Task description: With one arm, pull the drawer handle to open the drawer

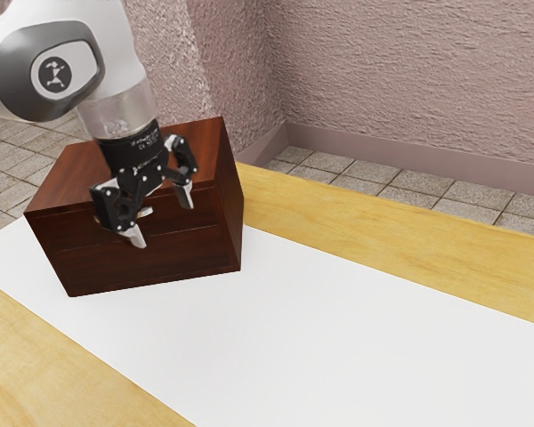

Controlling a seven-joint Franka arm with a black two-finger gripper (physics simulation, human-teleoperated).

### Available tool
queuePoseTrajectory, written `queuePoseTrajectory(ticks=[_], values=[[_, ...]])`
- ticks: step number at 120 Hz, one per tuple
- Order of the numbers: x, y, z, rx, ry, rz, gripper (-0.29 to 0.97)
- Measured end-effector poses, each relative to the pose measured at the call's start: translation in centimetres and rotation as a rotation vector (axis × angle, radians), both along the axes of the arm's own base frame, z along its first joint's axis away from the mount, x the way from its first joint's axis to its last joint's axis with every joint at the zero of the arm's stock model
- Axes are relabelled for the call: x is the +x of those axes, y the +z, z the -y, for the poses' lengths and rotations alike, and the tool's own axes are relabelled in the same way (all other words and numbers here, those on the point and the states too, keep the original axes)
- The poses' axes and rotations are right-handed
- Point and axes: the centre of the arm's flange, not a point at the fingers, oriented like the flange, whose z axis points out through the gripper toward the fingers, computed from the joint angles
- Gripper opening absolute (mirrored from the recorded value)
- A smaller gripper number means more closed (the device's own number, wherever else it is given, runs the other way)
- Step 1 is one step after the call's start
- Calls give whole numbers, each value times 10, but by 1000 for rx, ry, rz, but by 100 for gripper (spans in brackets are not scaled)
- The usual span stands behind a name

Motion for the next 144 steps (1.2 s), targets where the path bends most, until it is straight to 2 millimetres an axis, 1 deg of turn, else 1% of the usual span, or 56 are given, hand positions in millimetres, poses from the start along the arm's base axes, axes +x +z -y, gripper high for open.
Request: queuePoseTrajectory(ticks=[10, 16, 20, 26, 36, 41, 48, 55, 58, 64, 74, 80, 86, 94, 100, 108, 119, 129, 136, 144], values=[[3, -6, -1, 4, 6, 12, 68], [-1, 1, -2, 8, 10, 37, 68], [-10, 8, -2, 17, 14, 55, 68], [-23, 7, -4, 36, 22, 56, 68], [-45, 19, -8, 58, 36, 87, 68], [-51, 20, -9, 64, 43, 91, 68], [-57, 18, -27, 65, 84, 83, 68], [-63, 15, -54, 64, 145, 76, 68], [-65, 15, -62, 63, 165, 76, 68], [-67, 14, -70, 62, 185, 75, 68], [-65, 12, -75, 61, 197, 76, 68], [-66, 12, -85, 56, 216, 78, 68], [-61, 9, -95, 51, 232, 76, 68], [-59, 6, -102, 46, 243, 72, 68], [-65, 5, -103, 44, 247, 75, 68], [-79, -7, -108, 30, 267, 76, 68], [-83, -12, -119, 11, 294, 99, 68], [-77, -18, -124, -2, 318, 122, 68], [-68, -26, -129, -8, 338, 131, 68], [-65, -37, -135, -12, 360, 140, 68]])
